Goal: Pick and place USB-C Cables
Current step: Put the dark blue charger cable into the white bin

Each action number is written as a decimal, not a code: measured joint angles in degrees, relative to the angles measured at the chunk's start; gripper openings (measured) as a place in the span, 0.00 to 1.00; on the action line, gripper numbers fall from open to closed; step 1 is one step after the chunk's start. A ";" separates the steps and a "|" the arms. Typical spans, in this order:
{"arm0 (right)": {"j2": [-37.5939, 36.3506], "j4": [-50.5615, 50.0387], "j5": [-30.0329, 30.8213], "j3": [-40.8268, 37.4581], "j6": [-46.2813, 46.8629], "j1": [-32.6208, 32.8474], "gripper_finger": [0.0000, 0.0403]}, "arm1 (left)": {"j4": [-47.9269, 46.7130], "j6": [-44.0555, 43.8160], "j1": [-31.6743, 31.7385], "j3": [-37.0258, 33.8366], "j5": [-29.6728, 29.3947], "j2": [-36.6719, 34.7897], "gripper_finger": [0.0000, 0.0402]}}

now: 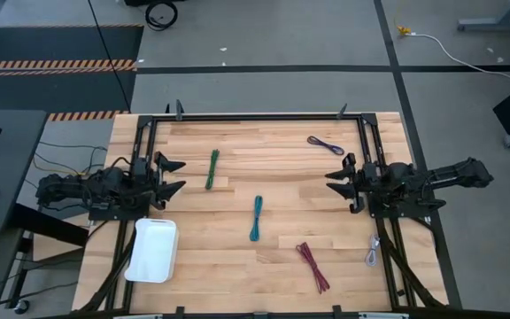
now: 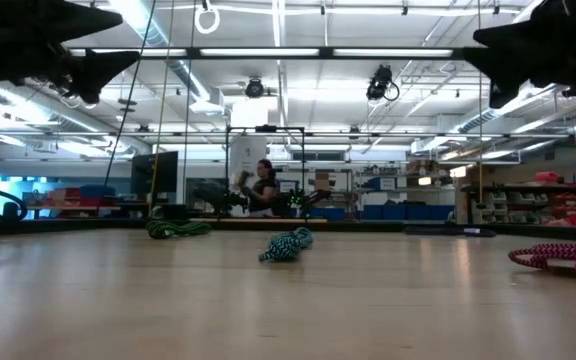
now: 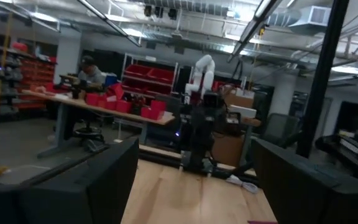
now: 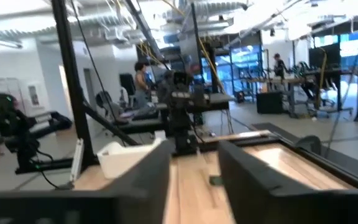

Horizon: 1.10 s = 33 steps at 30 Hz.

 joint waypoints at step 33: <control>43.40 -48.09 22.15 49.20 -4.92 -7.64 0.87 | -2.75 8.77 -0.07 8.87 -20.43 16.82 0.79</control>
